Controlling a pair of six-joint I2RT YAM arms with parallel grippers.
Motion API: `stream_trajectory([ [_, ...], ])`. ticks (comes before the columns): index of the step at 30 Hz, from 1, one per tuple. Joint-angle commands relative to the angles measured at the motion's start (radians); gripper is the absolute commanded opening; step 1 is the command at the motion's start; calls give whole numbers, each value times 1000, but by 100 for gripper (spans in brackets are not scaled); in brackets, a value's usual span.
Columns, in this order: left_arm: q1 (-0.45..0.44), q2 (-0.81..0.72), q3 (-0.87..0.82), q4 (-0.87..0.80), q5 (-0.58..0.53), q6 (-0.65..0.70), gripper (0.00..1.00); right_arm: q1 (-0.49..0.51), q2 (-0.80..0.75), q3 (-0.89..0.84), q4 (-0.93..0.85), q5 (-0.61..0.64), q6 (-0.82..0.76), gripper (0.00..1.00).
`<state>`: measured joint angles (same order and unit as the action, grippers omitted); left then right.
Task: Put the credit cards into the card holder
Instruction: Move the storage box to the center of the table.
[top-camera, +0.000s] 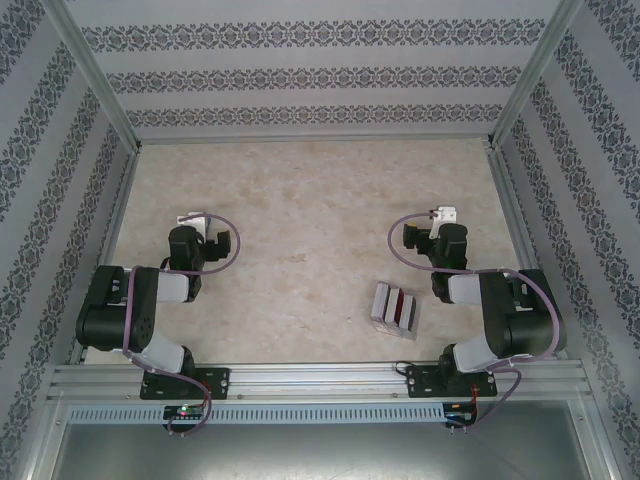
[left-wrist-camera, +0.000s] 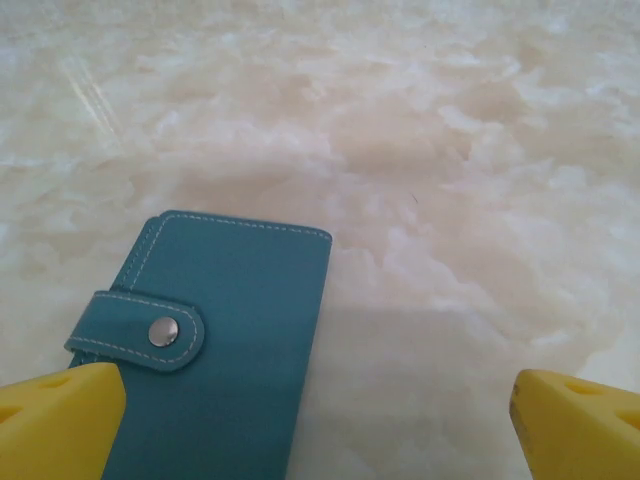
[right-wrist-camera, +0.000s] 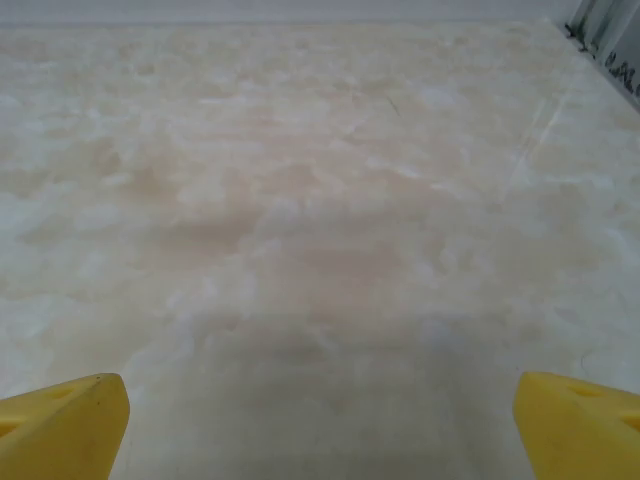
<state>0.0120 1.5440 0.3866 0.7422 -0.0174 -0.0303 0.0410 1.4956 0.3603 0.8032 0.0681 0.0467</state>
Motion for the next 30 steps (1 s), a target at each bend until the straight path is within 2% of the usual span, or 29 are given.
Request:
stream_trajectory([
  [1,-21,15,25,90,-24,16,99,-17,12,28,82,-35,-27,98],
  [18,-18,13,24,92,-19,13,99,-26,9,26,83,-28,-13,98],
  [27,-20,-16,33,53,-3,24,99,-29,-14,24,68,49,21,98],
  [30,-36,-56,25,42,7,53,100,-29,-69,13,52,95,32,98],
])
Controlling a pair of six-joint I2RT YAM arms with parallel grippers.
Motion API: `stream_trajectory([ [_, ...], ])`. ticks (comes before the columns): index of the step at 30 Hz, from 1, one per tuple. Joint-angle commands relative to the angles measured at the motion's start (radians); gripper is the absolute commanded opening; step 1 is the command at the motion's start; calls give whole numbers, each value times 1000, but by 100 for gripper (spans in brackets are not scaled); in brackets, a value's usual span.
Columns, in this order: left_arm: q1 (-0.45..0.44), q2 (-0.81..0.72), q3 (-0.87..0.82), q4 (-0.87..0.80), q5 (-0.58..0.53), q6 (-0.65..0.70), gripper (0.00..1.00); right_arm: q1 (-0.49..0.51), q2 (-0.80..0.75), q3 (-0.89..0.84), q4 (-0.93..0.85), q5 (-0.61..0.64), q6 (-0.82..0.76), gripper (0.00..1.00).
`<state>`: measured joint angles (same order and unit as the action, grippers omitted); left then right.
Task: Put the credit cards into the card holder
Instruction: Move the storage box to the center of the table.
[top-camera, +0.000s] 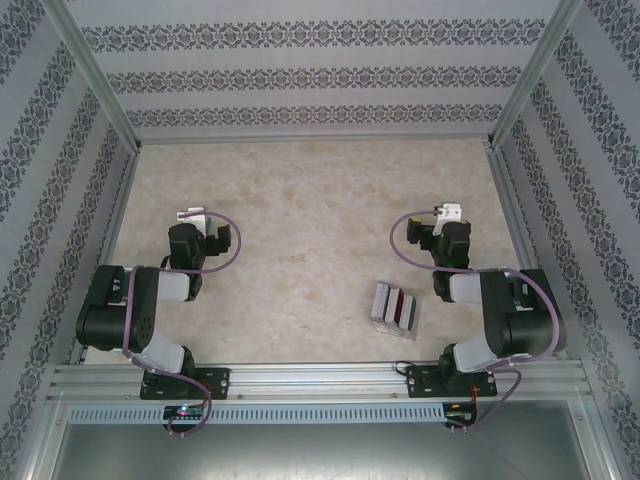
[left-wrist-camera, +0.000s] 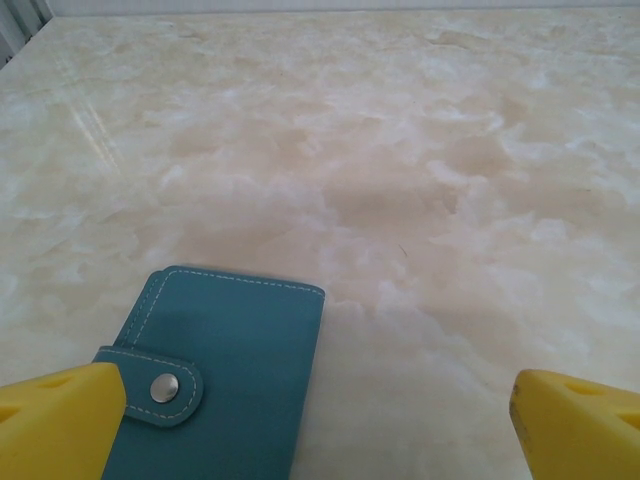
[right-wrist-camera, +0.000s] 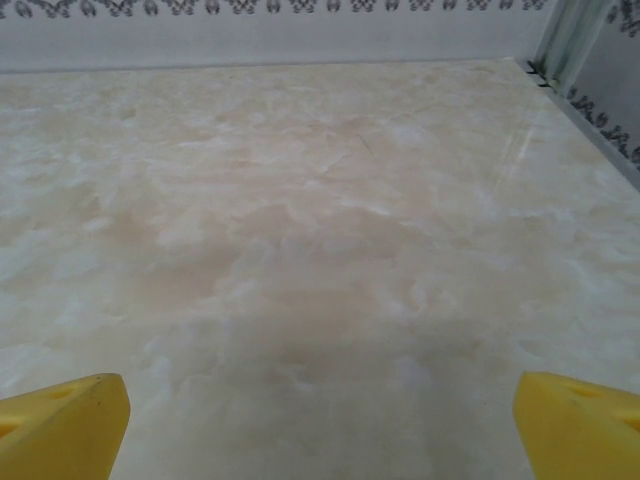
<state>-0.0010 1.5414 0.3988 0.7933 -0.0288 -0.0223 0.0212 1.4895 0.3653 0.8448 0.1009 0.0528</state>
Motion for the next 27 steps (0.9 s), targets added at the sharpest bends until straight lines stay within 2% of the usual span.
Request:
stream_trajectory([
  [1,-37,-106,16,-70,10,55,100,-4,-99,8,-11,93,27,98],
  [3,-69,-258,72,-301,-31,23,100,2,-237,56,-201,180,66,98],
  [5,-80,-359,130,-450,-29,-40,100,2,-375,131,-431,270,212,98],
  [7,-82,-434,219,-608,-29,-176,100,-5,-515,205,-727,303,473,98],
  [8,-82,-455,274,-692,-26,-257,100,-21,-562,222,-821,240,555,98],
  [10,-80,-458,371,-858,-60,-481,99,-27,-607,215,-867,83,614,98],
  [11,-80,-442,421,-983,-56,-596,99,-15,-613,241,-975,51,655,97],
  [12,-78,-424,450,-1022,-7,-622,99,4,-609,270,-1084,40,673,95],
  [14,-81,-385,491,-1030,207,-581,100,82,-591,349,-1368,65,694,92],
  [16,-93,-357,516,-1067,345,-577,100,150,-571,393,-1578,57,720,92],
  [19,-199,-325,548,-1166,364,-523,100,211,-541,408,-1774,-53,754,91],
  [22,-324,-270,588,-1248,394,-491,100,287,-525,396,-1860,-145,790,98],
  [24,-358,-235,617,-1308,434,-476,100,334,-524,401,-1901,-141,827,98],
  [27,-367,-220,624,-1342,435,-460,100,386,-539,399,-1919,-146,888,98],
])
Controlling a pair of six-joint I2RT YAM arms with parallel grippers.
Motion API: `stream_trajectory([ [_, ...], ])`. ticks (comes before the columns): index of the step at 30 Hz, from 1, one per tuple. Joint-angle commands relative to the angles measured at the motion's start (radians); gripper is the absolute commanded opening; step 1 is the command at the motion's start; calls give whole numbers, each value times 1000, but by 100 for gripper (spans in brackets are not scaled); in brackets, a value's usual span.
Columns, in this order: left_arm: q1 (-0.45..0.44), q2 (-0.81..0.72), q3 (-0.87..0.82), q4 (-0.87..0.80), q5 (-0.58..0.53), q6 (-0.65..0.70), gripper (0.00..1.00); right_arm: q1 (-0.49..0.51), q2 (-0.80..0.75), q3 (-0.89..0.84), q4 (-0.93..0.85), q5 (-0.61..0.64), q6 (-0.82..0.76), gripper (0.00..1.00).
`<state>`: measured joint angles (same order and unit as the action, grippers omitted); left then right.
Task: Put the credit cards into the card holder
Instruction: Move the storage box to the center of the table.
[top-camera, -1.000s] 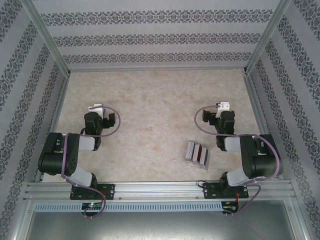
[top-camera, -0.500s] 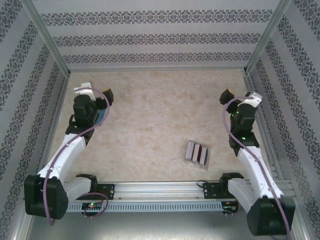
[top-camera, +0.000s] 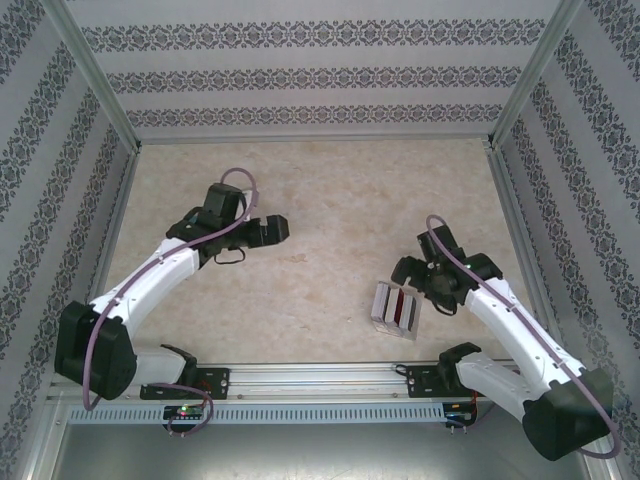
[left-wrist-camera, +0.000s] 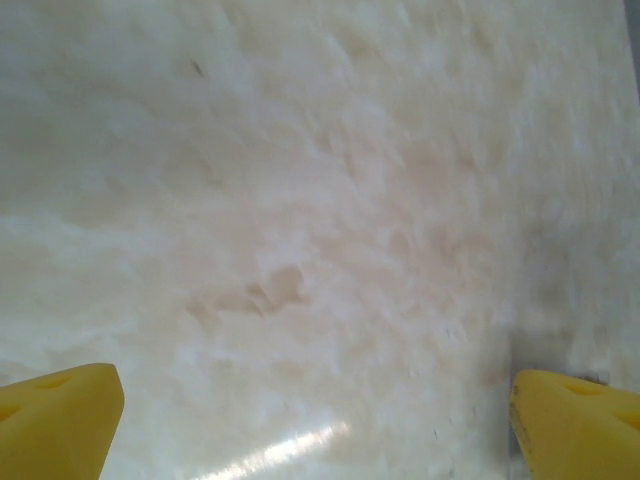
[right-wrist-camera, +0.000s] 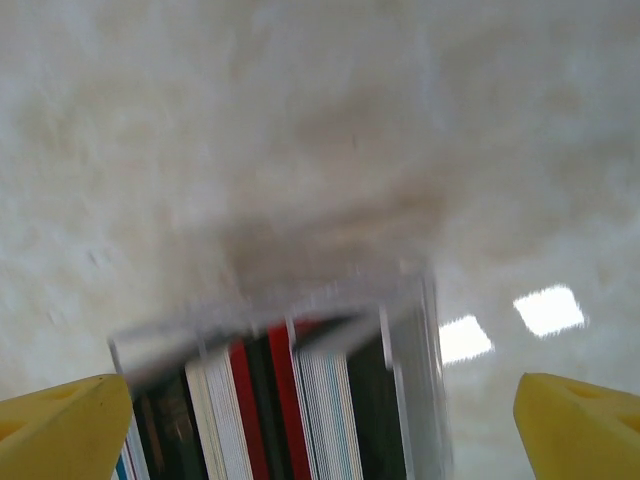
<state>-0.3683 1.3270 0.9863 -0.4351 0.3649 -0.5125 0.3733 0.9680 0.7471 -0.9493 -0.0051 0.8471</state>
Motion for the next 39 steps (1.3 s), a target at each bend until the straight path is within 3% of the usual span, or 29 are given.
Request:
stream_trajectory([
  [1,-1,-9,35,-113,29,34,100,59,-25,6,-103,-47,123,98],
  [5,0,-29,17,-85,10,13,100,147,-41,-69,16,-61,251,98],
  [8,0,-19,-9,-51,27,-11,100,148,-58,-171,185,-145,282,98],
  [16,1,-27,-23,-75,21,-8,99,147,-190,-312,432,-195,319,98],
  [22,4,-38,-38,-39,12,-44,99,147,-176,-385,686,-190,355,98],
  [27,14,-43,-33,-40,7,-59,99,143,-5,-389,978,-183,367,98],
  [30,39,-39,-38,-22,76,-97,99,145,178,-329,1119,-206,367,98],
  [34,46,-27,-49,9,160,-120,99,143,379,-181,1187,-273,317,98],
  [39,45,-19,-57,-14,175,-120,99,82,478,-26,1113,-348,221,98],
])
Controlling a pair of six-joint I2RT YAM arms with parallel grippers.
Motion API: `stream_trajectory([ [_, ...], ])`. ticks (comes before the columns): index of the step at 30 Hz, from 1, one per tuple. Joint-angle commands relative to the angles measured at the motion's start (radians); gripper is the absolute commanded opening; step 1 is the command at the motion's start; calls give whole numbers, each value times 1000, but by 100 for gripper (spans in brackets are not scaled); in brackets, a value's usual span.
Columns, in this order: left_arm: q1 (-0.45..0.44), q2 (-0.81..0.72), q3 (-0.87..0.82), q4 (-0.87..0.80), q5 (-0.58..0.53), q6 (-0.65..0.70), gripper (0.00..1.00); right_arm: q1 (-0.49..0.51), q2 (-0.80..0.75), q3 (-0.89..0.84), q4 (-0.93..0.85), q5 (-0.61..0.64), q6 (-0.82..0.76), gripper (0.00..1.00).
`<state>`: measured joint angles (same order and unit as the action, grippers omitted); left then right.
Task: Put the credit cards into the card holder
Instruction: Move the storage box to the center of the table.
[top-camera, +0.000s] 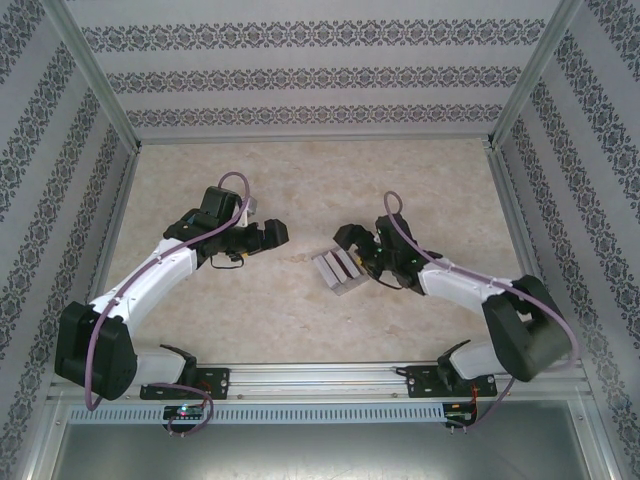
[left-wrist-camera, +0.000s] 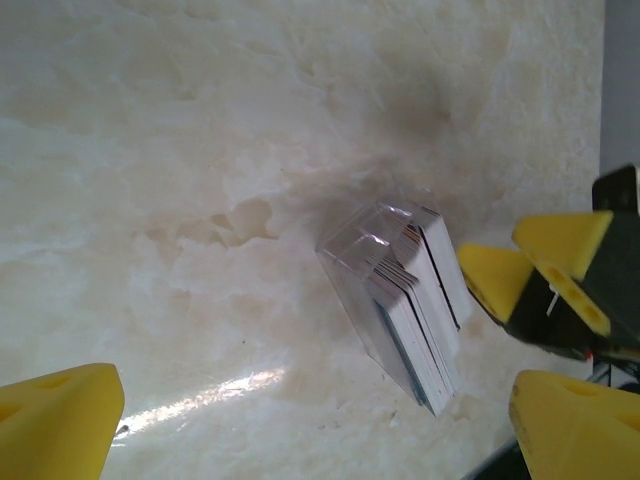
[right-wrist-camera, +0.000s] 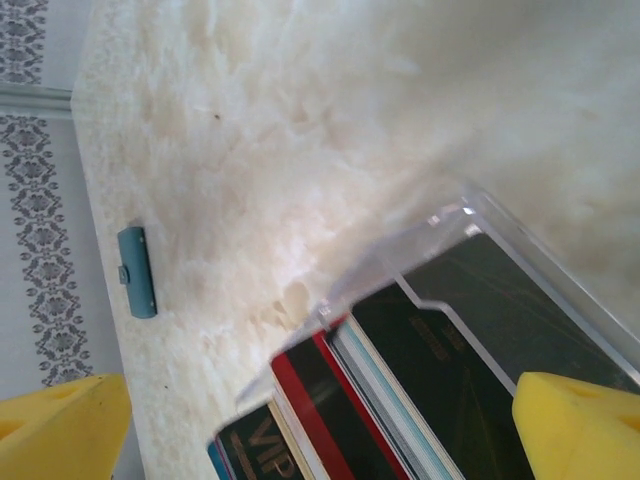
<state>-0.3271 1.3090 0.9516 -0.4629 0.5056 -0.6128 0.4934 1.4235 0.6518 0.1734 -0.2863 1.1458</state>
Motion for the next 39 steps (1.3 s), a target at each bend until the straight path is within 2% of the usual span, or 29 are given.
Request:
stream_trajectory([
  [1,4,-5,-30,19,26,-20,100,-59,22,86,-39,-88,-106,98],
  [6,3,3,-28,-2,3,10,100,-158,-106,94,-371,-78,-318,98],
  [9,2,29,-42,32,18,8,100,-129,-211,58,-540,-48,-368,98],
  [11,2,65,-27,49,51,3,100,-88,-272,3,-569,-54,-312,96],
  [13,-3,92,-8,58,64,4,100,-46,-319,-72,-530,-73,-198,95],
  [16,-9,136,-5,113,74,-1,100,18,-316,-175,-307,-120,10,97],
  [20,-8,191,26,147,115,-19,100,56,-199,-178,-51,-123,189,98],
  [23,-2,188,31,143,80,-19,100,56,-106,-152,112,-125,271,98],
  [28,31,178,32,135,77,-31,100,52,35,-60,232,-122,287,98],
  [39,164,89,-63,132,64,-45,99,-18,425,305,228,-213,144,98],
])
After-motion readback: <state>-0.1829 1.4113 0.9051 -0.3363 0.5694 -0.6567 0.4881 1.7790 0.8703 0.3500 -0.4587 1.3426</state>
